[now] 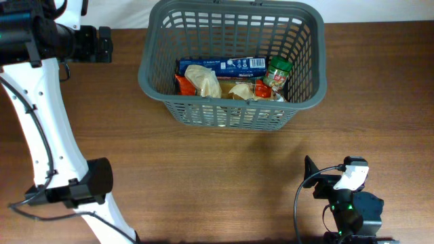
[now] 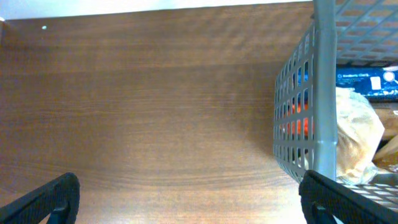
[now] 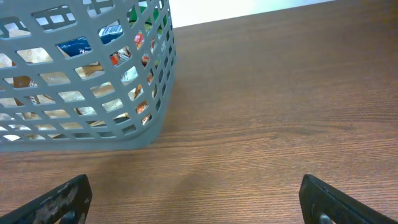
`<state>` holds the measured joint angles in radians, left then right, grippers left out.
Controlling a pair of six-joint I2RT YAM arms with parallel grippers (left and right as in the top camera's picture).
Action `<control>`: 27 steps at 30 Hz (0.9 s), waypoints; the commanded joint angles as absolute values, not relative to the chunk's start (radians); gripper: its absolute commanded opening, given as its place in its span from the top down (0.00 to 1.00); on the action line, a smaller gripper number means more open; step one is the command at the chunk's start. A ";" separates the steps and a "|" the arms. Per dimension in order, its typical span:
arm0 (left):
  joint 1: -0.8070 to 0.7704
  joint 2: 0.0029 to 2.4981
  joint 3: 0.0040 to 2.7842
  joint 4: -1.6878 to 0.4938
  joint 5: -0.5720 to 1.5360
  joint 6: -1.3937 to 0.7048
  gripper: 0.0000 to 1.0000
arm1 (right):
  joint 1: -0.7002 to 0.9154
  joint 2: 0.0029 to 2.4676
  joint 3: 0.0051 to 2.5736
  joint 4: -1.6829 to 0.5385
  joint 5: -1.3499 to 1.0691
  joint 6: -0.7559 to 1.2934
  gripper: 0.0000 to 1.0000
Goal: Pack container
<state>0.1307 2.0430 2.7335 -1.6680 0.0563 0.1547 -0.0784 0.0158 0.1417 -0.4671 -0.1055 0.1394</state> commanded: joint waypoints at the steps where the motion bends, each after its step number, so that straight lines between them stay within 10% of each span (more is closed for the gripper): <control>1: 0.131 1.823 2.517 -1.666 0.071 0.143 0.01 | -0.072 0.004 0.133 -0.467 -0.093 0.147 0.01; 14: 0.134 0.666 0.966 -0.571 0.193 0.150 0.01 | -0.072 0.004 0.133 -0.466 -0.093 0.147 0.01; 27: 0.111 0.206 0.144 -0.052 0.293 0.150 0.01 | -0.072 0.004 0.133 -0.466 -0.093 0.147 0.01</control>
